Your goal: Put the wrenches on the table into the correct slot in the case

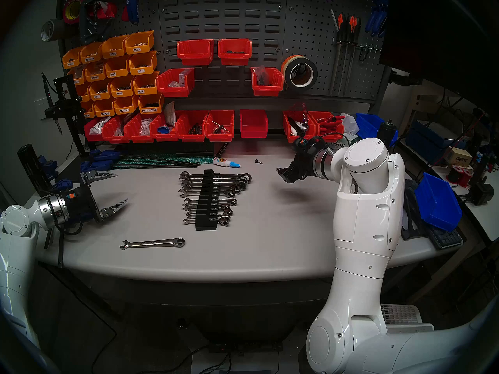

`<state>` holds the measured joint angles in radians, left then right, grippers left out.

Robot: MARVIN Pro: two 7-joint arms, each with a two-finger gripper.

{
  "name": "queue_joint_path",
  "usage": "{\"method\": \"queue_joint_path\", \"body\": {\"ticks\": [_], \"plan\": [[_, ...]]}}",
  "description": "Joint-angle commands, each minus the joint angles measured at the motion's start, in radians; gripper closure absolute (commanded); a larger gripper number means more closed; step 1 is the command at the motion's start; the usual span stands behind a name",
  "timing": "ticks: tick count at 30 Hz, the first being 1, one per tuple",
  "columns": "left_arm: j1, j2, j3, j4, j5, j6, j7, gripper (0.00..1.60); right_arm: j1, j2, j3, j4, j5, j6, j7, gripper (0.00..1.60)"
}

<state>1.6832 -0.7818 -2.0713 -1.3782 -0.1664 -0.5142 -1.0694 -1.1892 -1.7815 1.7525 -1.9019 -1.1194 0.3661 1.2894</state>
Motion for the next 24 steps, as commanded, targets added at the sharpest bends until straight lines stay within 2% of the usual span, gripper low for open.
{"method": "queue_joint_path", "body": {"ticks": [1, 12, 24], "plan": [[-0.016, 0.011, -0.015, -0.011, -0.010, -0.001, 0.004, 0.00, 0.021, 0.002, -0.001, -0.025, 0.001, 0.000, -0.003, 0.00], [-0.016, 0.011, -0.015, -0.011, -0.010, -0.001, 0.005, 0.00, 0.021, -0.001, 0.000, -0.031, 0.008, -0.002, 0.003, 0.00], [-0.016, 0.011, -0.015, -0.011, -0.009, -0.001, 0.005, 0.00, 0.051, 0.001, -0.023, -0.041, 0.034, -0.049, 0.005, 0.00]]}}
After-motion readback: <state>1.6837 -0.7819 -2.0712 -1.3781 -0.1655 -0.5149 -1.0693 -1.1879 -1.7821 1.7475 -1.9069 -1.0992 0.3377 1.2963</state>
